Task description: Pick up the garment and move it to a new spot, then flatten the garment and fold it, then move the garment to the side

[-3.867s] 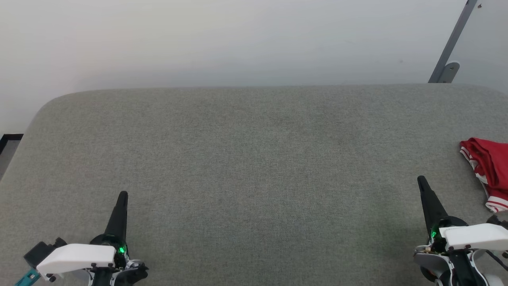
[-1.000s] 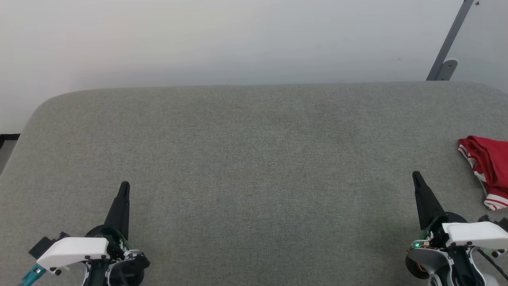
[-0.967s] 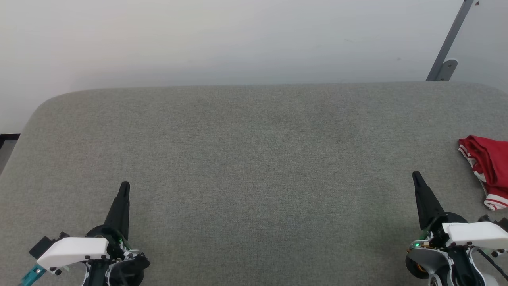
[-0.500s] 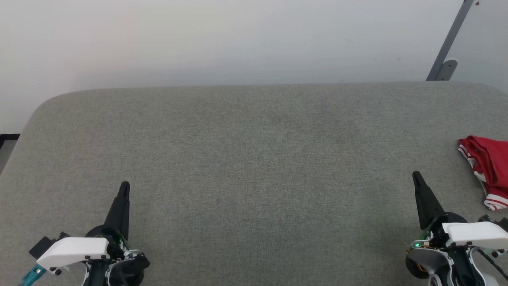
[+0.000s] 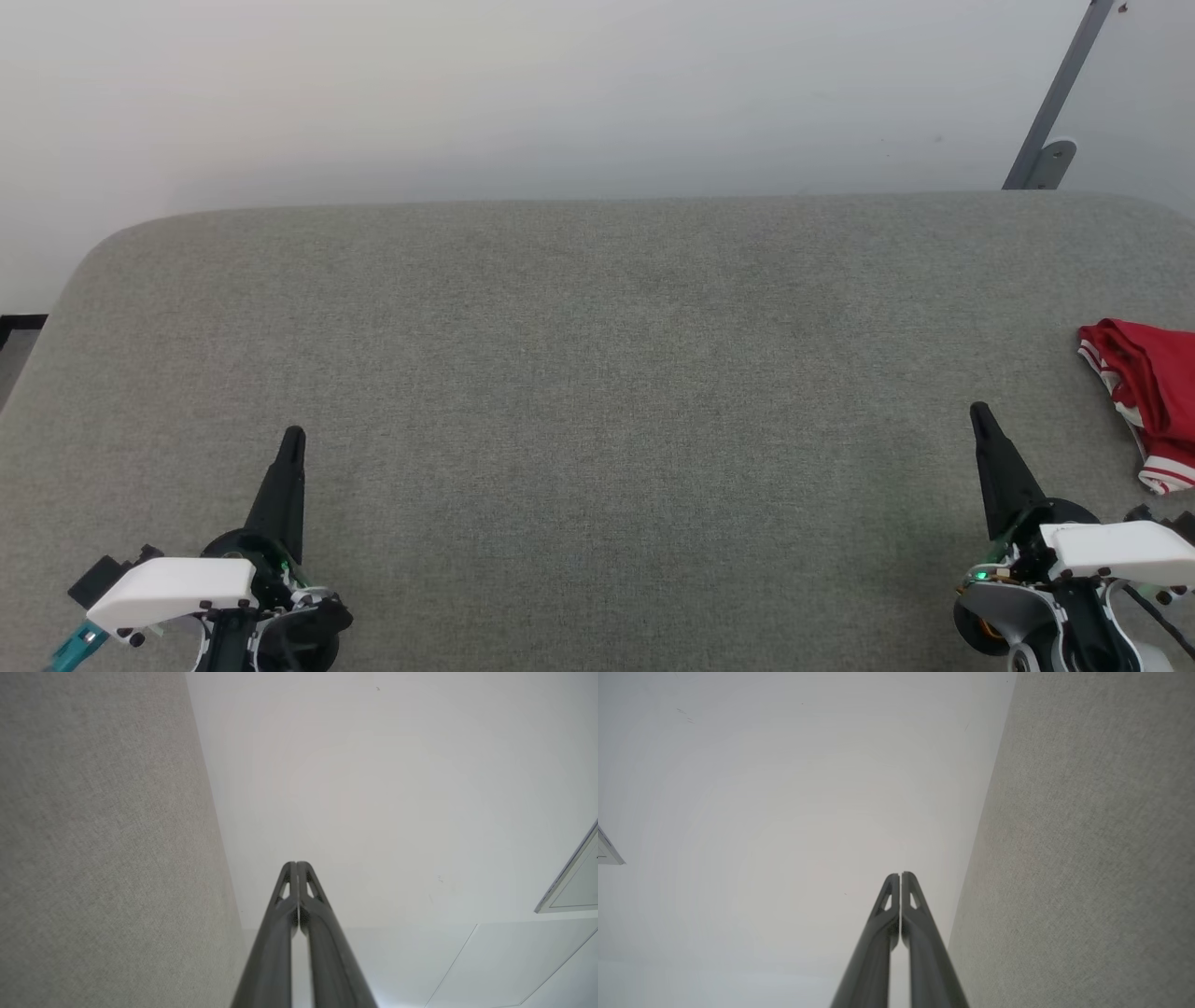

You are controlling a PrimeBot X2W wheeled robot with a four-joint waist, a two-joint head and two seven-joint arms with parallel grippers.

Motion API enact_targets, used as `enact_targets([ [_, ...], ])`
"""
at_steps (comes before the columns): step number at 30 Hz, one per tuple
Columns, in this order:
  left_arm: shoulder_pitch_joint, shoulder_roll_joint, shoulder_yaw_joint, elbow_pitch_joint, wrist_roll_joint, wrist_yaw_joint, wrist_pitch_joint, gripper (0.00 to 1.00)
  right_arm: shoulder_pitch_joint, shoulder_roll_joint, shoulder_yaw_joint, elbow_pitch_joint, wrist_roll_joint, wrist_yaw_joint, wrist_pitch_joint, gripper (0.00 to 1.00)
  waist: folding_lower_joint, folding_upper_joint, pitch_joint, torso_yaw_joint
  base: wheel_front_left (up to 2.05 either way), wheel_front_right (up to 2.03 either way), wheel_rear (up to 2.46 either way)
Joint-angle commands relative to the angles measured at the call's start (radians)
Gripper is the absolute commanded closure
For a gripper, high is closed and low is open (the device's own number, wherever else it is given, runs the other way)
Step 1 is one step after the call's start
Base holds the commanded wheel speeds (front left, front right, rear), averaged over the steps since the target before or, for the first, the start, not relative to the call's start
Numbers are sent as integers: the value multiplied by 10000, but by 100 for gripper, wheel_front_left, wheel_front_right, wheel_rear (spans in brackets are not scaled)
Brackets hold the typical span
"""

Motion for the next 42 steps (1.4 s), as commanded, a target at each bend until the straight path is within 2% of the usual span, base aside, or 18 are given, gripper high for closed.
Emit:
enact_targets([
  [1, -123, 10, 27, -5, -15, -29, 40, 100, -31, 13, 4, 33, 38, 4, 4, 100, 0, -1, 0, 0, 0, 0, 0],
  [42, -124, 13, 28, -6, -13, -29, 42, 100, -31, 13, 8, 33, 40, 4, 3, 100, 0, -1, 0, 0, 0, 0, 0],
])
